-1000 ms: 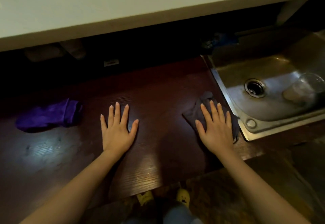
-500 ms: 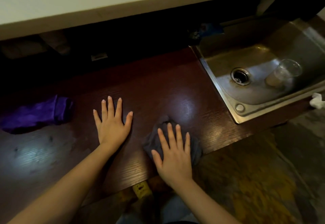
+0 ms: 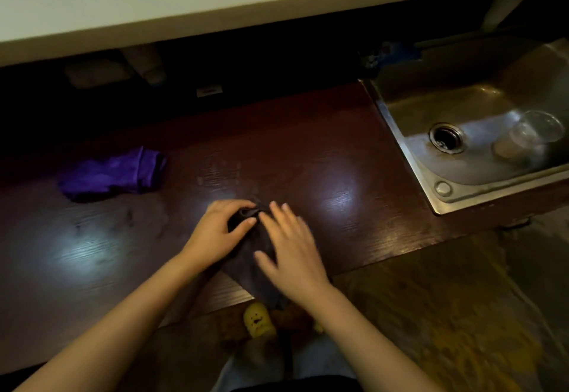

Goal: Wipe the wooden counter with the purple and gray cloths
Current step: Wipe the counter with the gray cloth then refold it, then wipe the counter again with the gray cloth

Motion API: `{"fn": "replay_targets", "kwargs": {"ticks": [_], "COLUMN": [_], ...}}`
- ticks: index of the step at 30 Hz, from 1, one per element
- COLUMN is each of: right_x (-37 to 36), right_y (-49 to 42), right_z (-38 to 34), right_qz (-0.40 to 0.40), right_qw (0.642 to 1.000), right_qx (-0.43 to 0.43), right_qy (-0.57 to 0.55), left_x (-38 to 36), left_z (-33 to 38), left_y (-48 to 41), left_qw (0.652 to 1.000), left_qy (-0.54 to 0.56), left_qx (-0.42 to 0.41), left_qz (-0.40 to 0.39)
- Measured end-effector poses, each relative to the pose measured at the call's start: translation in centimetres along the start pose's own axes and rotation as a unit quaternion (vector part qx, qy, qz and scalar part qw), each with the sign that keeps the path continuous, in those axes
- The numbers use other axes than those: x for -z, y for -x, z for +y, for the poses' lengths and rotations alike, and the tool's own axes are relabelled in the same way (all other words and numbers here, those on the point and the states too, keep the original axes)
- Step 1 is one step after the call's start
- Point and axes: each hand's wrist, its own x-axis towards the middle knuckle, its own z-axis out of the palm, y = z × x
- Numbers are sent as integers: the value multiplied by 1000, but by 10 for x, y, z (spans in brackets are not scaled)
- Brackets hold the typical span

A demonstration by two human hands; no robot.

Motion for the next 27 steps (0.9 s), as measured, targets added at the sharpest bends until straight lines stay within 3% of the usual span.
{"fn": "replay_targets", "kwargs": {"ticks": [4,8,11,14,17,21,23,27], "right_x": [19,21,30,56,84,76,53,23], "right_y": [1,-8,-20,-41,-62,-66,-55,-23], "right_z": [18,19,22,19,-6,-27,-18,-5], "right_qz": [7,-14,-66,-54,17,57,34,-116], "right_qw": [996,996,997,989,985,986,987,978], "right_qx": [-54,-39,-39,-26,37,131,154,135], "right_qy": [66,73,-18,-135,-171,-90,-37,110], "left_x": [8,21,35,64,96,107,88,43], "left_z": [2,5,11,18,17,-1,-23,-56], "left_y": [3,5,9,14,19,35,50,79], "left_qw": [998,973,942,940,949,972,982,987], "left_qy": [41,181,284,318,311,235,185,86], "left_qx": [45,143,160,108,49,-15,4,12], "left_qz": [-8,-27,-83,-62,-9,3,-33,-138]}}
